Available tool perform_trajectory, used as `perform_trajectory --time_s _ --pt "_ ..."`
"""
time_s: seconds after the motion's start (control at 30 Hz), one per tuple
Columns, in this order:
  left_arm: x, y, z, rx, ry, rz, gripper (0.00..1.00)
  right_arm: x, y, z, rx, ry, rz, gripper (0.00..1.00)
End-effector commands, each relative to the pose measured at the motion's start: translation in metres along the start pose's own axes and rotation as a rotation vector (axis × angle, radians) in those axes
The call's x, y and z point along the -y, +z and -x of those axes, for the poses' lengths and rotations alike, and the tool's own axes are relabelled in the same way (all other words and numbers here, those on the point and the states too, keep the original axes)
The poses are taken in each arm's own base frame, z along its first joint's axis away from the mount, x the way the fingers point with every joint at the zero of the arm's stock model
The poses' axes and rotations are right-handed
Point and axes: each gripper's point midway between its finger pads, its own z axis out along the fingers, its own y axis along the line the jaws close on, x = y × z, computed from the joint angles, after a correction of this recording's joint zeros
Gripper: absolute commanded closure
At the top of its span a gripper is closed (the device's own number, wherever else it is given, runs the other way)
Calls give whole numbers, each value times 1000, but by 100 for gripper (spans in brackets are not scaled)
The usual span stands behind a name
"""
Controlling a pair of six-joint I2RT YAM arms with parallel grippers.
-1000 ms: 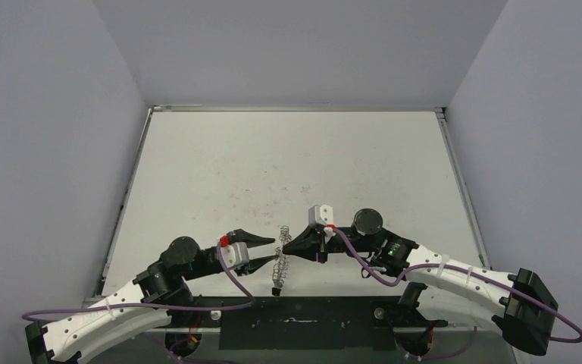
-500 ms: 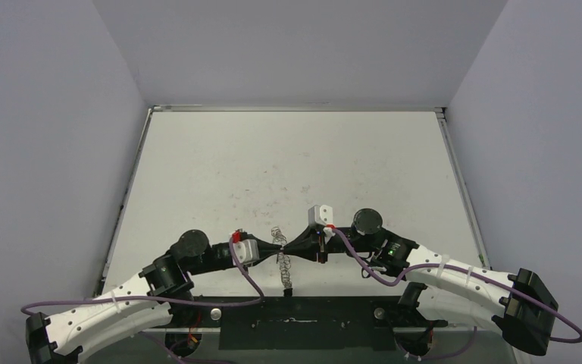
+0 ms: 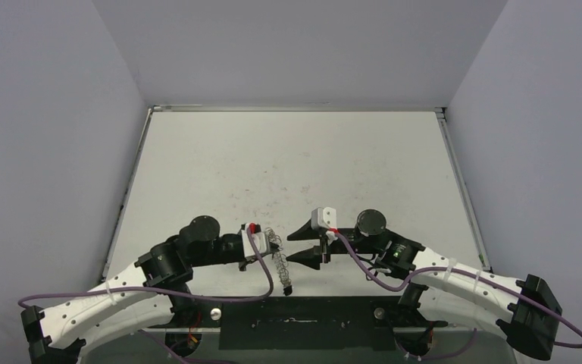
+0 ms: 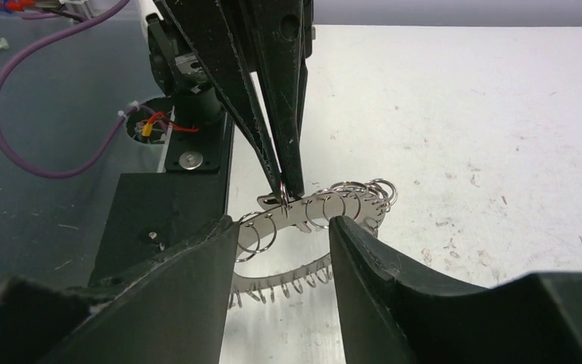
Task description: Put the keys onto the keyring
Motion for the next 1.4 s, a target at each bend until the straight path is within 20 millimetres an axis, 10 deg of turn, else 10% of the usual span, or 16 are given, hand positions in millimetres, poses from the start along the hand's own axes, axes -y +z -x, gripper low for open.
perform_trajectory --time_s 0.0,0.37,0.93,1.37 --pt "-8 -9 22 -56 39 0 100 6 -3 29 41 -90 -31 50" --pt "-13 -4 19 -252 18 -47 100 4 13 23 25 -62 20 73" --pt "-7 4 23 -226 9 -90 100 9 29 10 9 -32 9 73" --pt "-7 2 22 -218 -5 -73 100 12 26 13 23 -32 -20 100"
